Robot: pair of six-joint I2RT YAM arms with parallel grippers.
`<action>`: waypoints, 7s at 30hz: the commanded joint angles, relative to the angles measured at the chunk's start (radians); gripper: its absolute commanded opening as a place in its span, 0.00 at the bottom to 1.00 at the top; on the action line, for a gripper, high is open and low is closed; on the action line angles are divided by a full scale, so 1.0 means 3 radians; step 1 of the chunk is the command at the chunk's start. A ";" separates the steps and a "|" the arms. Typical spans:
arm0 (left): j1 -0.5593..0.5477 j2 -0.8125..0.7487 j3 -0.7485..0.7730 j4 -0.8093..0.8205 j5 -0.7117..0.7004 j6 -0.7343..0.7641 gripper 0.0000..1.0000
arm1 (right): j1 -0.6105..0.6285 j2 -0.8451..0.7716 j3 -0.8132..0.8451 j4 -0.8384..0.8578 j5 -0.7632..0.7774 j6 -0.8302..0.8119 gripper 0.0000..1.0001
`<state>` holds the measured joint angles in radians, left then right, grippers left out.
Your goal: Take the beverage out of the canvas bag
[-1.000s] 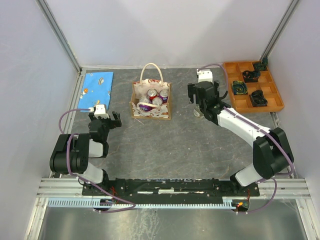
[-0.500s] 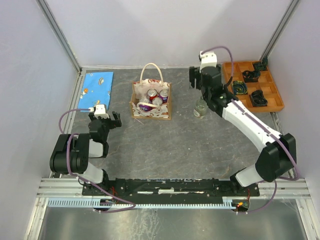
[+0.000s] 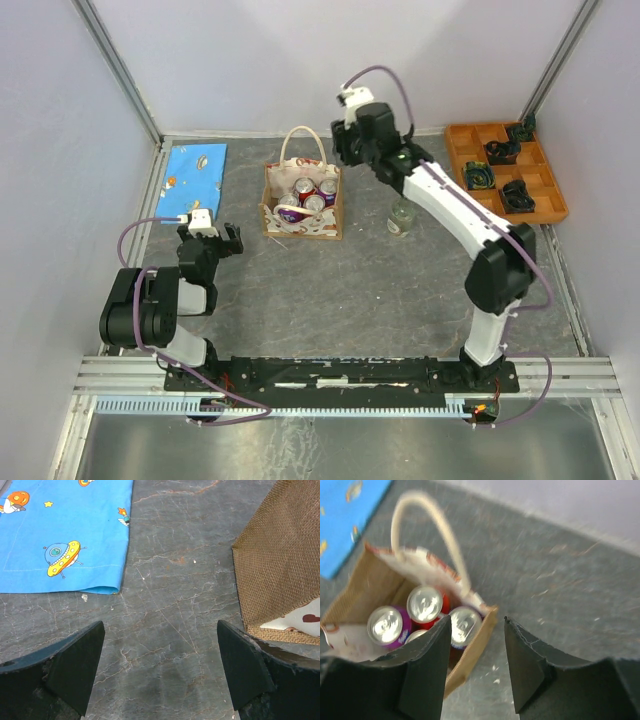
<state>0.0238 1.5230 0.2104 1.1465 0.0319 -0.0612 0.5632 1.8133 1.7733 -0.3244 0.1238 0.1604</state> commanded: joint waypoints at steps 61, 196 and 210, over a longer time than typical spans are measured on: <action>-0.0025 -0.0019 0.0076 0.0119 -0.0029 0.0143 0.99 | 0.0211 0.1242 0.0090 -0.1064 0.0145 0.0076 0.67; -0.0024 -0.0016 0.0076 0.0114 -0.0030 0.0143 0.99 | -0.0988 -0.0659 -0.2030 0.0601 0.1339 0.0794 0.99; -0.0023 -0.0019 0.0075 0.0111 -0.0032 0.0143 0.99 | -0.0936 -0.0958 -0.1271 0.0543 0.0846 0.0446 0.94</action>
<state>0.0200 1.5230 0.2104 1.1465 0.0315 -0.0612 0.2726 1.5837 1.2694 -0.1959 0.4652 0.3382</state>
